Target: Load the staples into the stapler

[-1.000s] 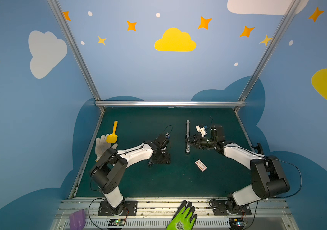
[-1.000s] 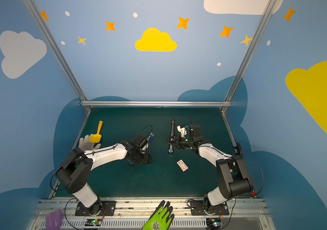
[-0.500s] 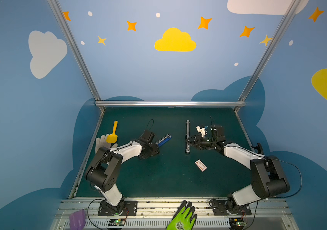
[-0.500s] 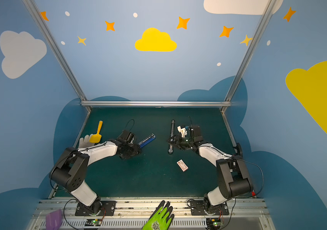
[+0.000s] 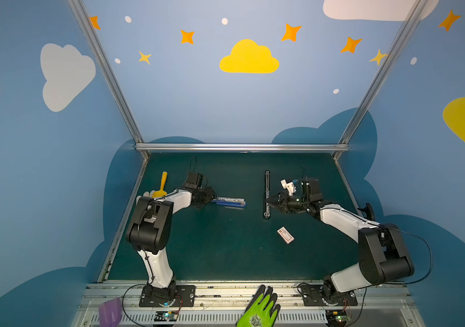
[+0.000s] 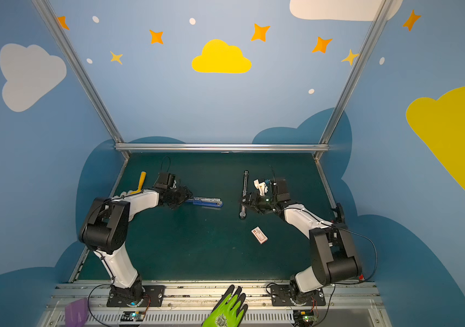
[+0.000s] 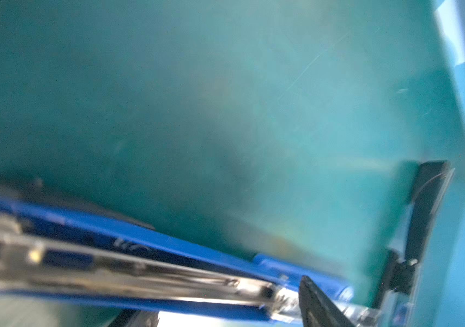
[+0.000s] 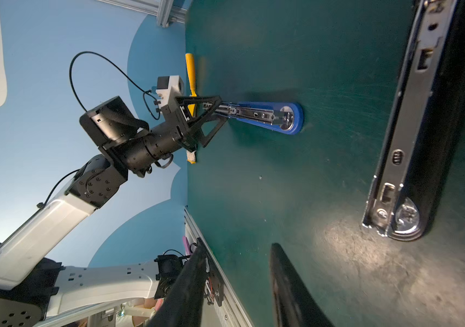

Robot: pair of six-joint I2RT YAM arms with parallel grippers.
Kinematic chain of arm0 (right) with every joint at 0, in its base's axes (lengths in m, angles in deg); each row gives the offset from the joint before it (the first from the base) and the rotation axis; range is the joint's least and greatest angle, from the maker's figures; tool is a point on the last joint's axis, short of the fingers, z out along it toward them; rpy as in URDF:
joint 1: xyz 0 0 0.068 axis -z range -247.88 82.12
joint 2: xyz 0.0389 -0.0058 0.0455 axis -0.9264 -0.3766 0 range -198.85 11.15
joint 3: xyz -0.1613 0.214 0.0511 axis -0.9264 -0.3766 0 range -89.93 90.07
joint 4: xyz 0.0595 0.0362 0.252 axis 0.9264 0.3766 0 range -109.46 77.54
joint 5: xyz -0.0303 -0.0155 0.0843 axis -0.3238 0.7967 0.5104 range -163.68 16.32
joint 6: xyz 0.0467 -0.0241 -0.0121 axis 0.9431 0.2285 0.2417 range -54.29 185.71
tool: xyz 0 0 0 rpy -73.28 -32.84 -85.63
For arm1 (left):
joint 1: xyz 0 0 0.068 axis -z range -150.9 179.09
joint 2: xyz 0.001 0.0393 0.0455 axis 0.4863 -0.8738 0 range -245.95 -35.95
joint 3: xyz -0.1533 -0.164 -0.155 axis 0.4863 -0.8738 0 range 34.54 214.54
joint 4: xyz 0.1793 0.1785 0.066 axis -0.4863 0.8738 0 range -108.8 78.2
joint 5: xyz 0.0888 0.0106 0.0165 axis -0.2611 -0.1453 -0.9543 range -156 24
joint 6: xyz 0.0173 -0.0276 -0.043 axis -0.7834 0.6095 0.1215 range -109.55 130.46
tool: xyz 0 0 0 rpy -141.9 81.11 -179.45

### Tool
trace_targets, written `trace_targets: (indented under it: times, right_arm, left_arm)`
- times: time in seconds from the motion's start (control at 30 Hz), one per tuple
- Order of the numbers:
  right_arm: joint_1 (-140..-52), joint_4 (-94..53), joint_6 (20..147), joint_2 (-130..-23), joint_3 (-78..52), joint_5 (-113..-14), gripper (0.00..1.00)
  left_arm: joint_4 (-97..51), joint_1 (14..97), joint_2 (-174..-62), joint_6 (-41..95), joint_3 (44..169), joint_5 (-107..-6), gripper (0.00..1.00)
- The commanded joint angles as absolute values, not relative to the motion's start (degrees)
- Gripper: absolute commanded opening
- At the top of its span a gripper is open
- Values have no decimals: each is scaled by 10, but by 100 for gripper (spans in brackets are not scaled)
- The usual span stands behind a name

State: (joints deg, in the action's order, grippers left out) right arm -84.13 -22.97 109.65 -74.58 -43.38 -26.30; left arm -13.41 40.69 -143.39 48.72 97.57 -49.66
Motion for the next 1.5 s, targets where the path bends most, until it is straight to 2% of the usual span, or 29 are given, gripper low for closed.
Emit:
trace_targets:
  times: [0.0, 0.2, 0.4, 0.57, 0.7, 0.8, 0.97, 1.13, 1.47]
  right_arm:
    - [-835, -220, 1088, -724, -448, -267, 37]
    - [-826, -219, 1087, -716, -461, -269, 37]
    - [-814, -223, 1087, -706, -475, -268, 37]
    - [-806, -223, 1088, -706, -482, -265, 37]
    - [-803, -227, 1089, -703, -486, -264, 37]
    - [-803, -229, 1089, -705, -488, -262, 37]
    - [-804, -223, 1087, -706, -488, -273, 37]
    - [-804, -189, 1070, -709, -471, -293, 38]
    - [-807, -165, 1059, -706, -466, -307, 38]
  left_arm:
    - [-139, 412, -1473, 506, 1018, -475, 76]
    - [-22, 448, -1558, 477, 1147, -478, 74]
    - [132, 506, -1630, 428, 1277, -544, 64]
    - [217, 545, -1676, 391, 1353, -603, 48]
    - [240, 558, -1684, 362, 1369, -624, 28]
    - [258, 563, -1685, 325, 1380, -650, 20]
    - [273, 560, -1678, 274, 1388, -692, 14]
    - [283, 556, -1672, 244, 1391, -730, 14]
    - [277, 549, -1684, 256, 1411, -725, 15]
